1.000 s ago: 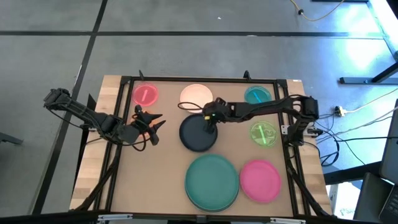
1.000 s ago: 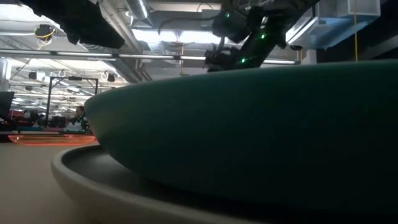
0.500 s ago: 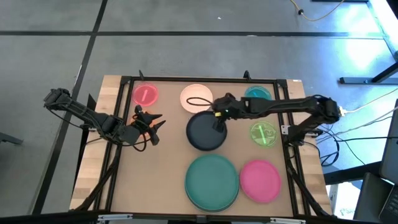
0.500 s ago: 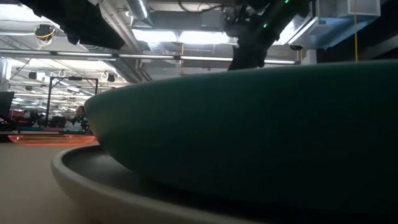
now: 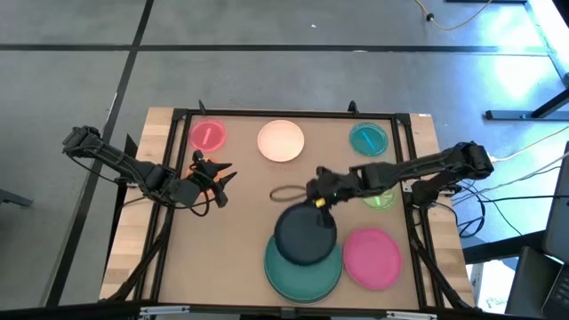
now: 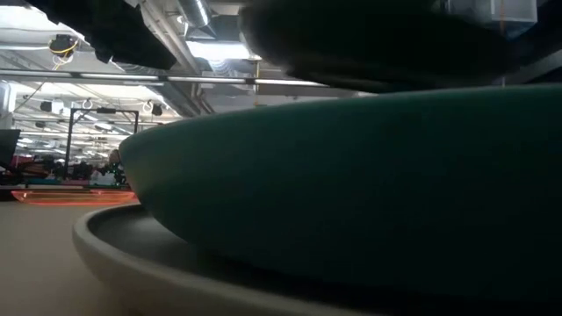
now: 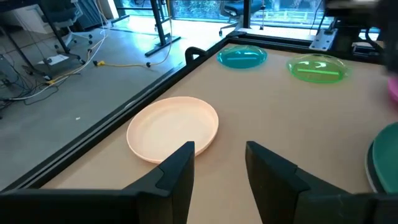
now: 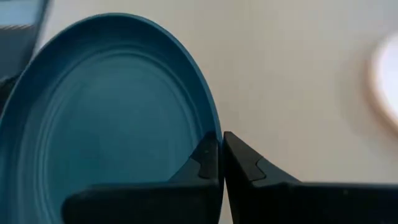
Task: Stack plastic plates
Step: Stack the dark blue plate on top of the large green plate
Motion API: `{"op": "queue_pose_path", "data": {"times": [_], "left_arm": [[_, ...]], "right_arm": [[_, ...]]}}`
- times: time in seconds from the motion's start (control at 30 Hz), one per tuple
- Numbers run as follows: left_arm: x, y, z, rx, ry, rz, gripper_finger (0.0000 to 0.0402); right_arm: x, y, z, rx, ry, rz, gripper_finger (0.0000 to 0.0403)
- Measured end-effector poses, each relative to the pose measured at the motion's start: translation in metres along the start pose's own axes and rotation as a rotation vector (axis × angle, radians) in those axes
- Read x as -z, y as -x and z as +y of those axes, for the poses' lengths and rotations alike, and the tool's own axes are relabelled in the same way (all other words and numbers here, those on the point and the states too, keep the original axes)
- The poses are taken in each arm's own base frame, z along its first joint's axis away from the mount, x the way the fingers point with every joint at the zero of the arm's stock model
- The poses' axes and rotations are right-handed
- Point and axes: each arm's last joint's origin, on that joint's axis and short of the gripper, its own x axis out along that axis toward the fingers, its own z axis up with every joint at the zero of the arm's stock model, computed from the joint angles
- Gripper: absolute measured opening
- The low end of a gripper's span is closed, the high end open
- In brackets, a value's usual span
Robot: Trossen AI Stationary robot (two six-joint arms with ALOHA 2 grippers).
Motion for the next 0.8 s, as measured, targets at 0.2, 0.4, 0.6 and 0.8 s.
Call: {"op": "queue_pose_path", "data": {"times": [0.2,0.4,0.6,0.8], "left_arm": [[0.0,0.0,0.0,0.001,0.001,0.0,0.0137],[0.0,0.0,0.0,0.002,0.002,-0.001,0.0137],[0.0,0.0,0.0,0.002,0.002,-0.001,0.0137],[0.0,0.0,0.0,0.002,0.002,-0.001,0.0137]], "right_arm": [[0.008,-0.014,0.024,-0.045,0.062,0.039,0.0001],[0.017,-0.043,0.038,-0.059,0.093,0.086,0.0001],[0.026,-0.065,0.04,-0.073,0.098,0.14,0.0001],[0.031,-0.079,0.04,-0.068,0.099,0.166,0.0001]]}}
